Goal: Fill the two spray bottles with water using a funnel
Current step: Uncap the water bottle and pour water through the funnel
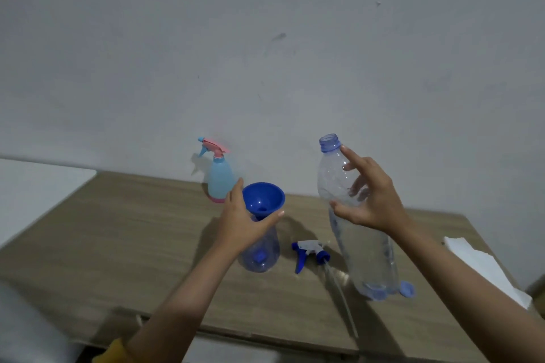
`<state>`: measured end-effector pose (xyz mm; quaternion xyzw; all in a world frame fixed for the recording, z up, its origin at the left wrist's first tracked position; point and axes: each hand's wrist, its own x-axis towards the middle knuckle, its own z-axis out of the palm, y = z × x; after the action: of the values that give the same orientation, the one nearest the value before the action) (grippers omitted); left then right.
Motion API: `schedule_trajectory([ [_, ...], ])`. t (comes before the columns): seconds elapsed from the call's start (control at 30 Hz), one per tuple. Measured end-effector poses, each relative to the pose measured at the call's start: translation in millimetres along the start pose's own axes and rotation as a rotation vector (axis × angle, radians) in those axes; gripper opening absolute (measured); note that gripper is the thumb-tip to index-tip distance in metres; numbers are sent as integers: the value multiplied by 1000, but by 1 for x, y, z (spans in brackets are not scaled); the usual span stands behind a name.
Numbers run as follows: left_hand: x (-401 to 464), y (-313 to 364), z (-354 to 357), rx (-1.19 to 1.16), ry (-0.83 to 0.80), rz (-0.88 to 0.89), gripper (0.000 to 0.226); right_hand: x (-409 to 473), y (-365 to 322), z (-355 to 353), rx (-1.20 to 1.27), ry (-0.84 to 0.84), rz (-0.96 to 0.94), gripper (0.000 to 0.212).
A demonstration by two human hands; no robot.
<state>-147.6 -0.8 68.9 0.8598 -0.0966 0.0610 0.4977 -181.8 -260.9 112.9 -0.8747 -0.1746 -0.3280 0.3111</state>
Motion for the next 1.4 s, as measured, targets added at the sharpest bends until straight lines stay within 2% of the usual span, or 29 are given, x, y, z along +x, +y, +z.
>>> schedule_trajectory([
  [0.2,9,-8,-1,-47,-44,10,98,4,-33,-8,-92,-209,89,101],
  [0.4,15,-15,-4,-106,-86,-1,99,-2,-54,-7,-247,-414,153,101],
  [0.67,19,-17,-6,-141,-107,-1,100,2,-72,8,-291,-527,212,94],
  [0.9,20,-16,-9,-156,-125,14,102,13,-74,16,-378,-666,246,97],
  [1.4,20,-20,-12,-220,-133,18,94,22,-79,16,-476,-806,246,98],
])
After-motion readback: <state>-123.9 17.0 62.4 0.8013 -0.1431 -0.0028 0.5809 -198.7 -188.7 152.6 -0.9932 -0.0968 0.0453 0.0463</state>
